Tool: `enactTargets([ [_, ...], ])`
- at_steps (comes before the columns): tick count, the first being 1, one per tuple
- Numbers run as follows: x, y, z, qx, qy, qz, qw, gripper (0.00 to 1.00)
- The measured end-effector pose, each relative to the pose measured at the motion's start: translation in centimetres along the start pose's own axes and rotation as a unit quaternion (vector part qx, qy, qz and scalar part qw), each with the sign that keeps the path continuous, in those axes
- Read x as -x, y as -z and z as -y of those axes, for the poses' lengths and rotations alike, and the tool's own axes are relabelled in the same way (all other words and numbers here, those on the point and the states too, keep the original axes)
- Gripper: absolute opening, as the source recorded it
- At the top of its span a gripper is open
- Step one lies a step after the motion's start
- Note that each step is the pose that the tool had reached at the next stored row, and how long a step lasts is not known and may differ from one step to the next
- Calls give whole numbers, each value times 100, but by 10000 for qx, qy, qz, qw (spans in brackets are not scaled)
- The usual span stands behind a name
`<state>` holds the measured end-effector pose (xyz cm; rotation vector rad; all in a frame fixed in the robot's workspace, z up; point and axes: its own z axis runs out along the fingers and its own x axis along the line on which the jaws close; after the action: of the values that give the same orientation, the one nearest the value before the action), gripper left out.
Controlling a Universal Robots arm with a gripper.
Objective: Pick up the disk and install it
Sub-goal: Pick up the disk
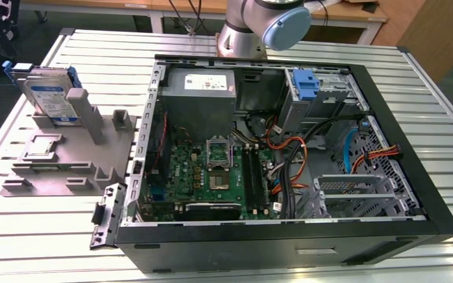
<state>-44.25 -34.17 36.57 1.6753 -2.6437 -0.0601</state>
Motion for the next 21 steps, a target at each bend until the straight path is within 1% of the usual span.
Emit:
enactTargets([
  [2, 1, -4, 1, -2, 116, -2, 9999, 10],
  [7, 2, -7, 5, 0, 260, -9, 9997, 10],
  [12, 2, -7, 6, 3, 500, -18, 9987, 10],
  [14, 3, -8, 6, 5, 639, -23, 9980, 10],
  [17, 3, -8, 7, 7, 856, -31, 9963, 10],
  [19, 3, -9, 6, 8, 1012, -37, 9949, 10],
  [21, 3, -11, 6, 10, 1190, -44, 9929, 10],
])
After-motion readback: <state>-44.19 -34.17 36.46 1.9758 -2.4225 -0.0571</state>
